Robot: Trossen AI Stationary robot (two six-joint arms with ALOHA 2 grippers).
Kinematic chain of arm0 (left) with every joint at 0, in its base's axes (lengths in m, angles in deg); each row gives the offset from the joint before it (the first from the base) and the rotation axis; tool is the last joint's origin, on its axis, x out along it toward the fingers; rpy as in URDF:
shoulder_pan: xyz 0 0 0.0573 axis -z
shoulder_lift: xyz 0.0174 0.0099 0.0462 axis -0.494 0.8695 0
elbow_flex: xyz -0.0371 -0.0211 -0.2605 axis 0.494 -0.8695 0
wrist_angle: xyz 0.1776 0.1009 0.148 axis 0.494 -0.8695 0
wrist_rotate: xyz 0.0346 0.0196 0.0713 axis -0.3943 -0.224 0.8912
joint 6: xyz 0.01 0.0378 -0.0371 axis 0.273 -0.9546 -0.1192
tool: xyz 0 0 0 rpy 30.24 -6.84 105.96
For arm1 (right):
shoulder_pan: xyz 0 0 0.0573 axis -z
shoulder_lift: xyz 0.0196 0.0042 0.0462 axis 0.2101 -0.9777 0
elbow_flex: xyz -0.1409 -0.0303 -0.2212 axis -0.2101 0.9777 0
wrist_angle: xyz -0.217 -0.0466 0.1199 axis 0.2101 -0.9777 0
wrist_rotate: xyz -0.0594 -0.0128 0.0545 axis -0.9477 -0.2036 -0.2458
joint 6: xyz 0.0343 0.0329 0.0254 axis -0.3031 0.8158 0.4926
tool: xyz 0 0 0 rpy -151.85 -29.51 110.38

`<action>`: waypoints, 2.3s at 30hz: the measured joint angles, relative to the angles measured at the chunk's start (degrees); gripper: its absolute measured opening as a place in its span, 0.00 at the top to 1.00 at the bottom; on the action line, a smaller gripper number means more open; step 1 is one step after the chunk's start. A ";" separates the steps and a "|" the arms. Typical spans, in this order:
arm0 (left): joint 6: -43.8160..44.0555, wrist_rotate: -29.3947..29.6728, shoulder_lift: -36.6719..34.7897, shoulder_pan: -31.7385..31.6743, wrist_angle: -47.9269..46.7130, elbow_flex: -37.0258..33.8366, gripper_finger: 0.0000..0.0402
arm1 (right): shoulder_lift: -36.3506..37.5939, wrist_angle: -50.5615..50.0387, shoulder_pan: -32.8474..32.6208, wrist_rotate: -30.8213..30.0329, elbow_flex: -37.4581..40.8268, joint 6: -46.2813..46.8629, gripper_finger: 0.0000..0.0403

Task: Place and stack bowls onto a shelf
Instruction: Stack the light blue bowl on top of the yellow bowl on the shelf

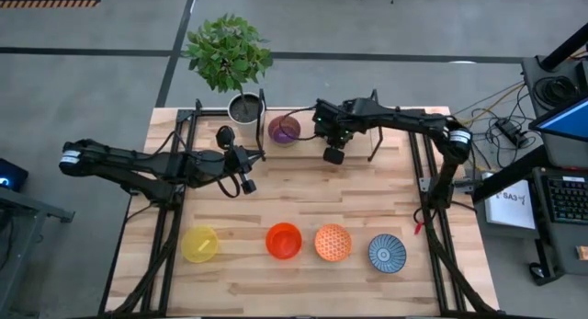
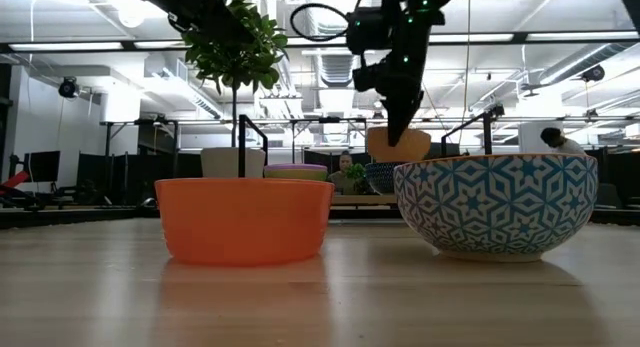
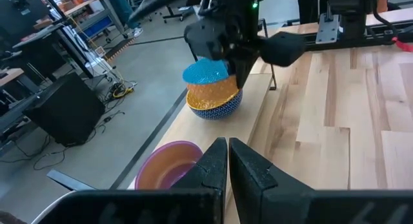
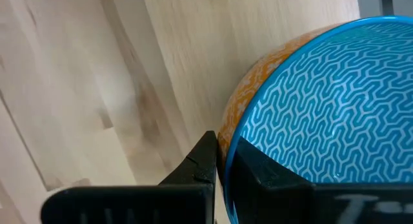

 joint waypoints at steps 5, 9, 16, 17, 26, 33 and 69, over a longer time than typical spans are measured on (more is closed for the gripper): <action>-0.03 0.00 0.00 0.00 0.01 0.00 1.00 | -2.16 0.28 0.11 -1.50 -0.84 -0.81 0.97; -0.26 0.00 0.00 0.00 -0.01 -0.02 1.00 | -3.14 -0.33 0.38 -4.62 -0.84 -1.82 0.97; -0.26 0.00 0.00 0.00 0.02 -0.04 1.00 | -4.39 -0.61 0.96 -4.76 -0.87 -3.12 0.97; -0.26 0.00 0.00 0.00 0.01 -0.04 1.00 | -4.47 -0.60 0.96 -4.73 -0.92 -3.27 0.97; -0.44 0.00 0.00 0.00 0.02 -0.13 1.00 | -4.53 1.04 0.96 -6.76 -0.92 -3.26 0.83; -0.44 0.00 0.00 0.00 0.02 -0.17 1.00 | -3.84 0.52 0.96 -8.22 -0.92 -3.26 0.80; -0.47 0.00 0.00 0.00 0.01 -0.20 1.00 | 3.74 7.34 1.89 1.06 -0.53 1.82 0.65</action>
